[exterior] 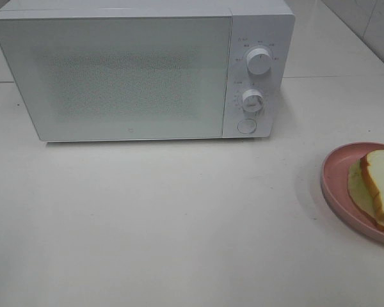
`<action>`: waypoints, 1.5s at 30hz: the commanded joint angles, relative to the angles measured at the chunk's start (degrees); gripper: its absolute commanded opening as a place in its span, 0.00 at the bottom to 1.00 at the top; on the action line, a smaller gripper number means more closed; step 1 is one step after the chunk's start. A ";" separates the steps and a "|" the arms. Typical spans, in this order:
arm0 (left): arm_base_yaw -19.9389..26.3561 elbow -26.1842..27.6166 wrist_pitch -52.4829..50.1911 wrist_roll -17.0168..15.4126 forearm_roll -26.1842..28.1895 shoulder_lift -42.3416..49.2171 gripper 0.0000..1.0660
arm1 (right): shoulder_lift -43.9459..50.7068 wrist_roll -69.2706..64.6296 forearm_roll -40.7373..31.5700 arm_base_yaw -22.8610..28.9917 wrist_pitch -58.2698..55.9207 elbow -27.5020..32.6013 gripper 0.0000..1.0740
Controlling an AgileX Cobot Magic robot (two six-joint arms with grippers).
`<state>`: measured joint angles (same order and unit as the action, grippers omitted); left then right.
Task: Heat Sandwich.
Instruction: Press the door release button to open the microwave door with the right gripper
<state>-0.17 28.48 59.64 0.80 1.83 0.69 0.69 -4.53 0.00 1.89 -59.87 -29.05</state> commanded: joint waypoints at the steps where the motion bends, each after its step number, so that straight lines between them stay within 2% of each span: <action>1: 0.06 -0.17 -0.34 -0.23 0.17 1.03 0.55 | 1.15 -0.52 0.74 0.11 0.57 0.06 0.69; 16: 0.06 -0.17 -0.34 -0.23 0.17 1.03 0.55 | -0.11 -0.52 0.74 0.11 2.12 -1.38 0.69; 45: 0.06 -0.17 -0.34 -0.23 0.17 1.03 0.55 | -25.44 -0.52 0.74 0.11 28.88 -1.89 0.69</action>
<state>-0.17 28.48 59.64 0.80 1.83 0.69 -24.41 -4.53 0.29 1.89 -32.54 -30.71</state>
